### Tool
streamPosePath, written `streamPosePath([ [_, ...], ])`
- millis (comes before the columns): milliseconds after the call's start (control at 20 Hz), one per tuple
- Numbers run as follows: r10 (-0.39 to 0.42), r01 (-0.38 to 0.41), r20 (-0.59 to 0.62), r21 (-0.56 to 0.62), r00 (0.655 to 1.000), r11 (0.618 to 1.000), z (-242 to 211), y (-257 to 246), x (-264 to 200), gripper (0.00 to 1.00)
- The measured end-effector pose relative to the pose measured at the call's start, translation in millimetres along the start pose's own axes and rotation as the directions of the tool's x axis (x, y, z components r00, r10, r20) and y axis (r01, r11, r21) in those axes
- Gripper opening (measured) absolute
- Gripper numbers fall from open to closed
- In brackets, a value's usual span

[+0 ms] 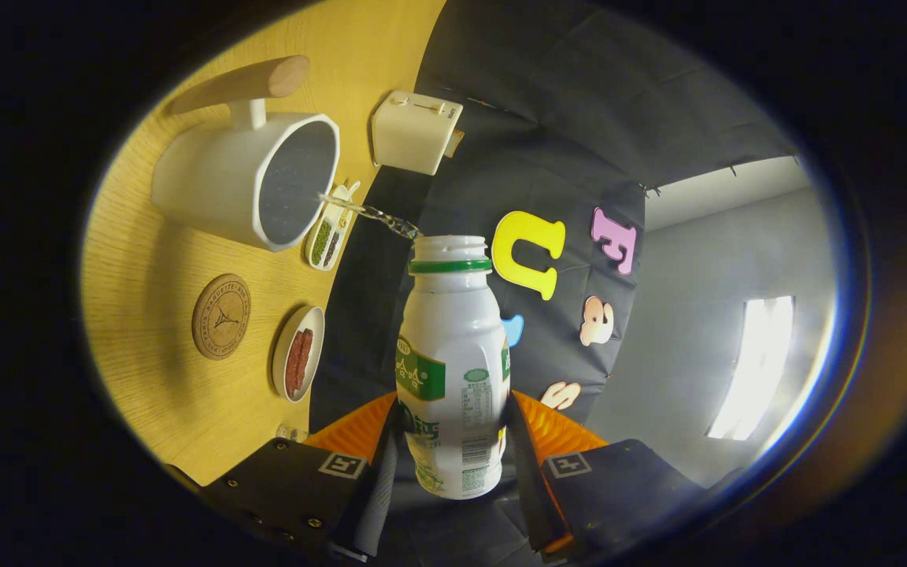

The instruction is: Take the bottle from table, then pour the juice into the cup, finally place the bottle on the coaster

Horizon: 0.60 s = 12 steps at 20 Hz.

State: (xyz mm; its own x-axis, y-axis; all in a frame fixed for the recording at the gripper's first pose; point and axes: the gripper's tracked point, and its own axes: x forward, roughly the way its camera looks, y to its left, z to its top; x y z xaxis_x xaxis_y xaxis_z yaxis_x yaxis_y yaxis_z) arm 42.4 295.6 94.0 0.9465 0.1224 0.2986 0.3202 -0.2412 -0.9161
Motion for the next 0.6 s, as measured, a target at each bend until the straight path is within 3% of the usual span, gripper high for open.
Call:
streamPosePath([
  [600,-0.012,0.013,0.024,-0.063,1.000,0.998,-1.8,-5.4,4.1,0.68],
])
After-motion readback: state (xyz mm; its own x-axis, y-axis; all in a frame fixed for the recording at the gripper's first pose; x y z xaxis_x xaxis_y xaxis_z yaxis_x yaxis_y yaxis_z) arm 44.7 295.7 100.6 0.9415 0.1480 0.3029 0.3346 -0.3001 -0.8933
